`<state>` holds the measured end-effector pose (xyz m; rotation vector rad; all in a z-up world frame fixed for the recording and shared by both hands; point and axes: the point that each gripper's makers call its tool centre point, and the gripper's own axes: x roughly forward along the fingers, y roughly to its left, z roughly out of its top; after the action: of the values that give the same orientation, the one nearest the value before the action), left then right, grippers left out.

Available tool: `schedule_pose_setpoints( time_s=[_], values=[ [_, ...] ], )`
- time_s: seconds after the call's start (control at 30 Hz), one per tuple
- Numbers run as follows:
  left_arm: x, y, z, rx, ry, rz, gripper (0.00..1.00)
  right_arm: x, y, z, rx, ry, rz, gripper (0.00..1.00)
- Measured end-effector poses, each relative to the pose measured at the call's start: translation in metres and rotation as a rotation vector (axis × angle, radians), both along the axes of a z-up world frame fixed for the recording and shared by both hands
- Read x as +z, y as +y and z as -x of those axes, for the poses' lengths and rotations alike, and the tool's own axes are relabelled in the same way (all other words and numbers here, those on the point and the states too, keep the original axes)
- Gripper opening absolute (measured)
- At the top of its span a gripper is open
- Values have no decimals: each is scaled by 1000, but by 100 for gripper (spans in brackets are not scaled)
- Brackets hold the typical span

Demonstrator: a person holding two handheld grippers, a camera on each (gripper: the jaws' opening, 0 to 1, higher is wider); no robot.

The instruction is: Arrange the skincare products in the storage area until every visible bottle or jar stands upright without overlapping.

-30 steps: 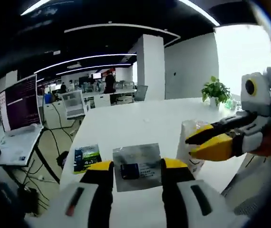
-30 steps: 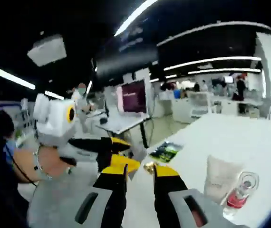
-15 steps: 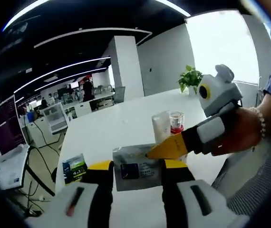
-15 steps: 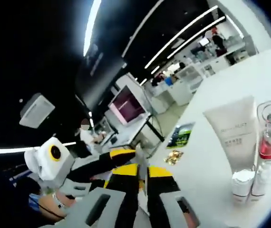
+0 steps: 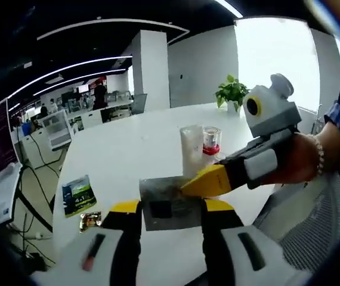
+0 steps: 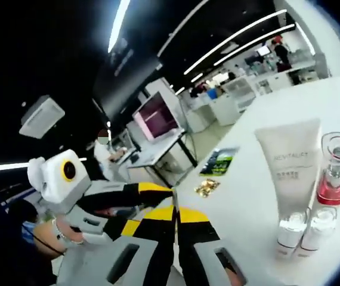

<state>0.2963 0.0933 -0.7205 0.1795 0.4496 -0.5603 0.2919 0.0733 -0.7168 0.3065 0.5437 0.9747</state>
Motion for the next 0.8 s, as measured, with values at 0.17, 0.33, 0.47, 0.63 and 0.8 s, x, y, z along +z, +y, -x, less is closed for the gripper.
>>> schedule_pose_setpoints(
  time_s=[0.17,0.33,0.47,0.63,0.8],
  values=[
    [-5,2,0,-4,29,-5,34,-5,-1,0,17,-27,39,0],
    [-9,2,5,2,82,40,30,-9,-6,-3,32,-78,101,0],
    [-20,6,6,13,117,2,24,-6,-4,2,55,-57,83,0],
    [-23,3,10,2,145,2,23,-5,-3,6,78,-41,75,0],
    [-23,5,11,18,178,55,19,-6,-5,6,75,-32,79,0]
  ],
)
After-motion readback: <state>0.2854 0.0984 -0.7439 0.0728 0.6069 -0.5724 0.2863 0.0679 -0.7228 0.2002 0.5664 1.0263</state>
